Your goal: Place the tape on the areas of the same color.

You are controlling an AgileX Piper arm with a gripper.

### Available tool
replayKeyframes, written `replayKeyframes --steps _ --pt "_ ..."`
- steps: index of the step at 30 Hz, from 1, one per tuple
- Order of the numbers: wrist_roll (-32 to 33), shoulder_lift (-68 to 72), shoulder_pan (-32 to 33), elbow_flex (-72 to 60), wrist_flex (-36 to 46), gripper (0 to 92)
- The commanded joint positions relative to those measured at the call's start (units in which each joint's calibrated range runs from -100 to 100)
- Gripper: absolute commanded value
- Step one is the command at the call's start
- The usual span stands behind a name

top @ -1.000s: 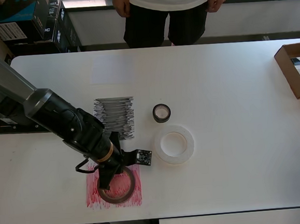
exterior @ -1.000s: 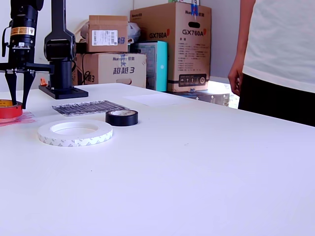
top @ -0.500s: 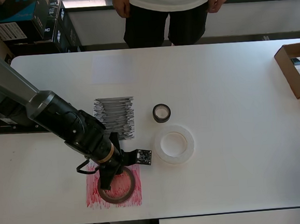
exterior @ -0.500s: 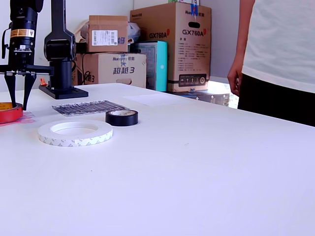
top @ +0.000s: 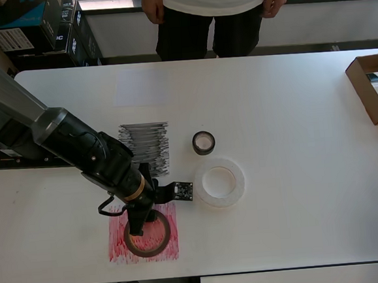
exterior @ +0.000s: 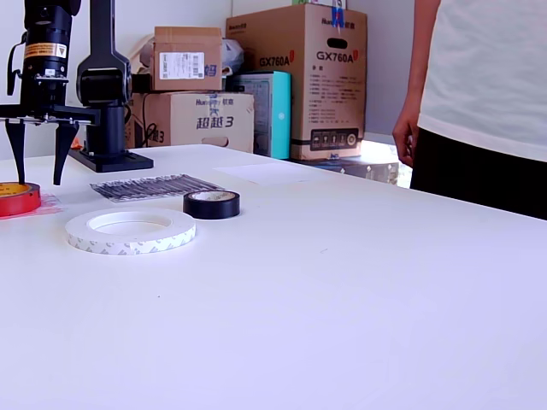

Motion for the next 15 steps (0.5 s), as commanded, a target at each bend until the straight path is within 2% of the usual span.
replayKeyframes --steps 1,9,15 --pt "-0.4 -4.5 1.3 -0.4 -0.2 53.5" --pt "0.4 -12.7 8.0 -0.6 0.4 53.5" --pt "8.6 -11.9 13.8 -3.5 0.4 53.5"
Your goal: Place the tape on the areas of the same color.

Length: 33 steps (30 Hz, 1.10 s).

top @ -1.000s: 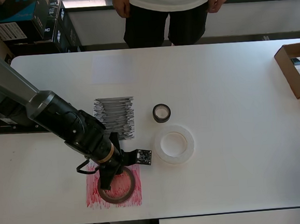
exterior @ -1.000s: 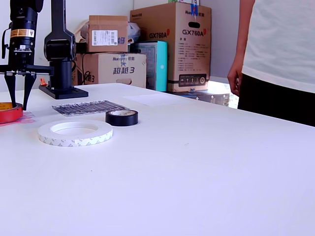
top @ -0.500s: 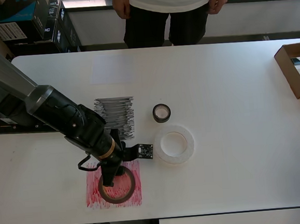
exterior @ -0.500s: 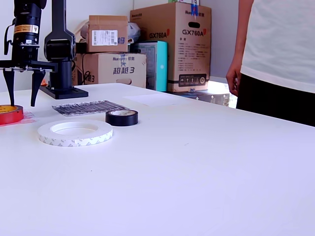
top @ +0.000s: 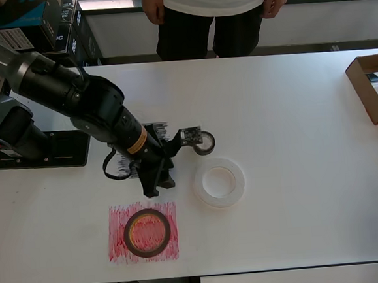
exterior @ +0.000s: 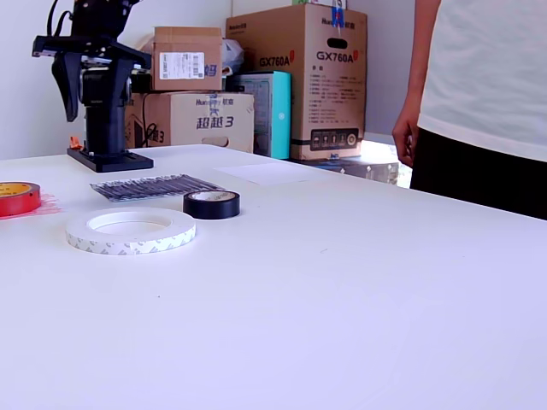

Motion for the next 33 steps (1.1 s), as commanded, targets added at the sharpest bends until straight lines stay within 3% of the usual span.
replayKeyframes --steps 1,6,11,22,33 --pt "8.2 1.2 4.8 -1.9 0.1 53.5" --pt "16.8 4.8 9.4 -3.6 0.1 53.5" --pt "21.4 8.2 12.1 -3.9 0.1 53.5" --pt "31.0 14.9 13.0 -8.0 0.2 53.5" --pt "34.8 19.0 12.8 -13.8 3.3 53.5"
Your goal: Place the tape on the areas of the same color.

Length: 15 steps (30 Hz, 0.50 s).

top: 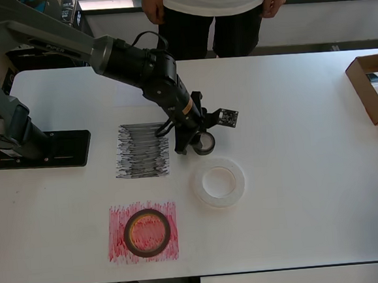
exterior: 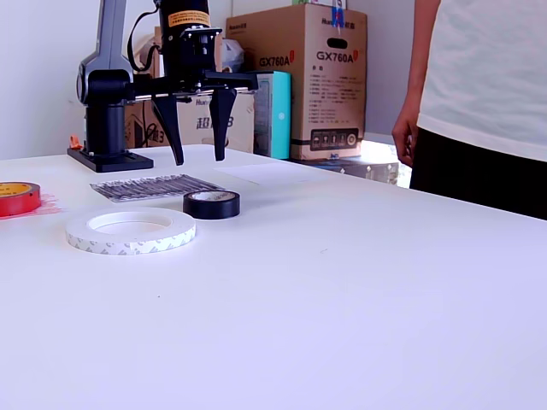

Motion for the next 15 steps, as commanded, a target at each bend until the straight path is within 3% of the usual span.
replayKeyframes --steps 1,15 --pt "0.6 0.8 -0.2 -0.2 1.3 53.5" --pt "0.1 4.1 -2.1 -0.4 2.4 53.4"
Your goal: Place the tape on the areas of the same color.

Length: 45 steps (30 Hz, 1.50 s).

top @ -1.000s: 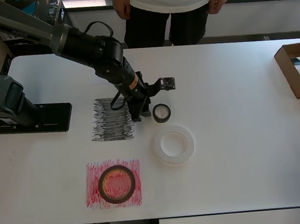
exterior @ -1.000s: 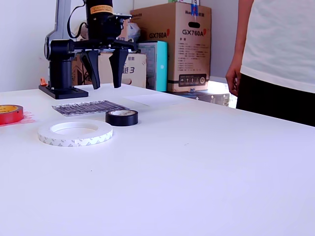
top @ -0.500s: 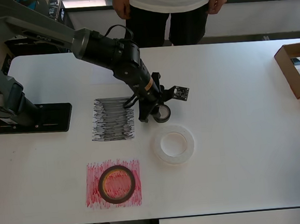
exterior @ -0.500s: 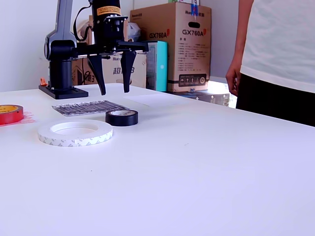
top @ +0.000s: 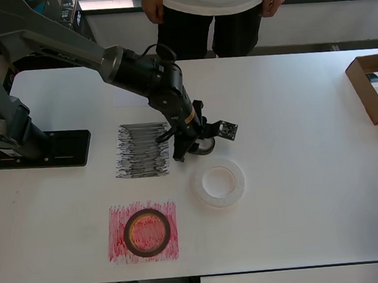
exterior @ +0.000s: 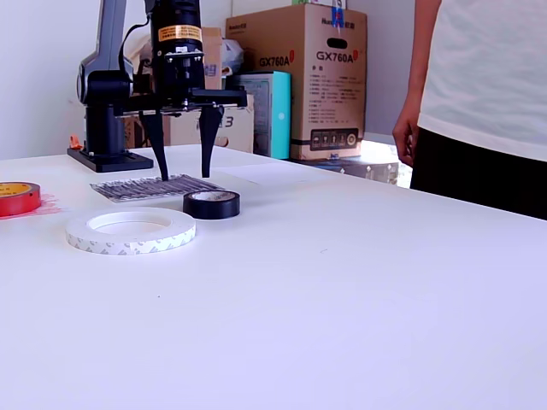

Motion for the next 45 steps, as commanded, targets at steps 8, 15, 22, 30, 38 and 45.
replayKeyframes --steps 8,15,22,30,38,45 --pt "-0.5 1.0 -0.6 -0.1 0.6 53.4" --pt "-0.3 2.5 -0.2 -2.3 0.5 53.4" --pt "-0.6 5.6 -0.6 -5.0 0.6 53.4" --pt "-0.7 5.9 -0.5 -4.4 0.6 52.1" --pt "-0.7 6.8 -0.5 -4.2 0.6 28.1" --pt "-0.7 7.1 -0.6 -4.1 0.6 21.7"
